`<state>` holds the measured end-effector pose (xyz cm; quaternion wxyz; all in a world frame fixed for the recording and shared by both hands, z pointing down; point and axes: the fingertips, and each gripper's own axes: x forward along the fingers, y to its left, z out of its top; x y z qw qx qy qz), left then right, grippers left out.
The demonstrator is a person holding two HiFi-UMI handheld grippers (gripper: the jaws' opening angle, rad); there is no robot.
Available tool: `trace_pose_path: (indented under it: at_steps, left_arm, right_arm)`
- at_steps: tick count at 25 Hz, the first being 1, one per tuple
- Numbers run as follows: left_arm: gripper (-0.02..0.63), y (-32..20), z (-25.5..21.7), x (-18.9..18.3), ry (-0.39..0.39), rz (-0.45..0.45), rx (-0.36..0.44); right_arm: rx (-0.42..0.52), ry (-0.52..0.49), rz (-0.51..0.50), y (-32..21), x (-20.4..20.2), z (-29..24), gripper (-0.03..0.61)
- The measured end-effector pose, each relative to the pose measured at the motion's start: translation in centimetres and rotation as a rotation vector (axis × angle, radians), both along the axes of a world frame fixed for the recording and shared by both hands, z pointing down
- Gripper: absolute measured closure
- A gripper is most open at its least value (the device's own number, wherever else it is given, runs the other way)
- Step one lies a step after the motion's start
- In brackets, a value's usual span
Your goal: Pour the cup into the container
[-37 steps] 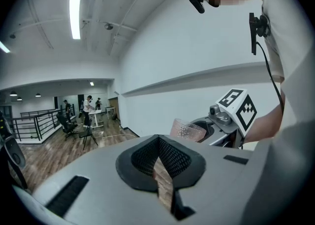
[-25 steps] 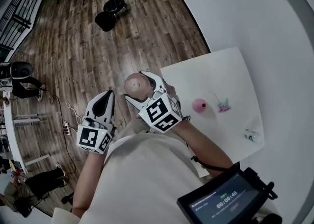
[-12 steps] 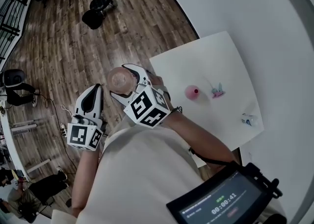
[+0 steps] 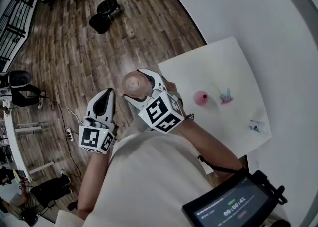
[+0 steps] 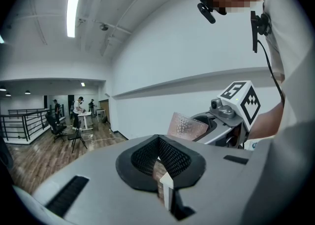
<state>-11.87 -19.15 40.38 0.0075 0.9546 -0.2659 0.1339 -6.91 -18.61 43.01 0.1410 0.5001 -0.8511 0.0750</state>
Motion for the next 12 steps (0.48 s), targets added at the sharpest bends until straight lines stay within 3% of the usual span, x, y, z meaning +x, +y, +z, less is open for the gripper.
trace_pose_path:
  at_steps: [3, 6, 12]
  left_arm:
    - [0.604, 0.5, -3.2, -1.2, 0.017, 0.013, -0.014]
    - [0.604, 2.3, -2.4, -0.2, 0.022, 0.028, -0.032]
    - [0.604, 1.8, -1.1, -2.1, 0.01, -0.042, 0.019]
  right_arm:
    - [-0.026, 0.002, 0.015, 0.9, -1.1, -3.4, 0.21]
    - [-0.048, 0.012, 0.03, 2.8, -0.1, -2.6, 0.212]
    - [-0.005, 0.008, -0.042, 2.0, -2.0, -0.8, 0.212]
